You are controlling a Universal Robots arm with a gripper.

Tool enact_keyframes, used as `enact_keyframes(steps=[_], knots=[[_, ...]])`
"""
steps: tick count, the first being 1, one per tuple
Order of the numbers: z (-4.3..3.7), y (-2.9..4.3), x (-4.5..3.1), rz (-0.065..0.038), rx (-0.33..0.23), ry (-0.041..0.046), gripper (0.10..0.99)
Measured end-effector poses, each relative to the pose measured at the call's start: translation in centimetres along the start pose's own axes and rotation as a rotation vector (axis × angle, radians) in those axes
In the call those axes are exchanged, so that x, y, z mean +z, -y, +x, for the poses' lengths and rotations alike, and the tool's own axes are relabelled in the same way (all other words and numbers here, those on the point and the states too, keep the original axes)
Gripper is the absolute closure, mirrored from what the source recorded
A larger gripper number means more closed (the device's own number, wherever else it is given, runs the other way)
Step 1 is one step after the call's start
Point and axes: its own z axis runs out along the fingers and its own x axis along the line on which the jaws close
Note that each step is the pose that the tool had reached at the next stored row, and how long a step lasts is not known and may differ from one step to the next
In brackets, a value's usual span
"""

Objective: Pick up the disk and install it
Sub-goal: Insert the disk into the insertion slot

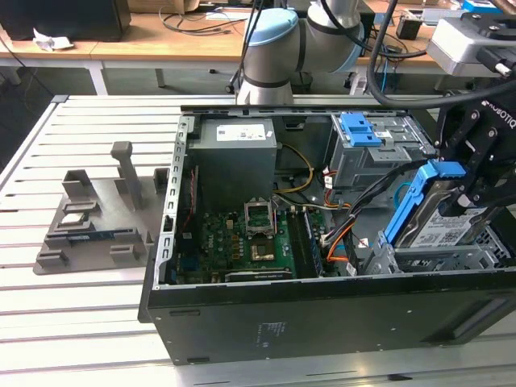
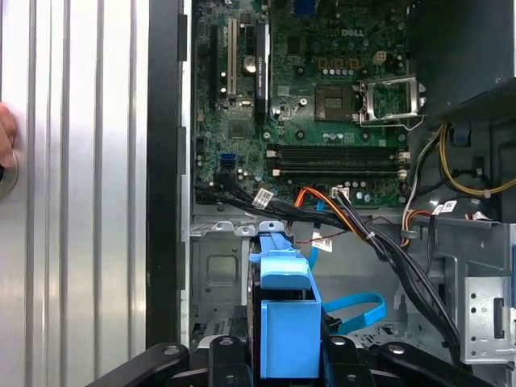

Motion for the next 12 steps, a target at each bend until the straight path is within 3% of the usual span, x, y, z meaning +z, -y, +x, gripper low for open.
enact_keyframes(steps=[8, 10, 12], knots=[[0.00, 0.00, 0.10, 0.000, 0.000, -0.0002, 0.722], [0.00, 0.00, 0.12, 0.000, 0.000, 0.0002, 0.647], [0.00, 0.00, 0.12, 0.000, 0.000, -0.0001, 0.647]])
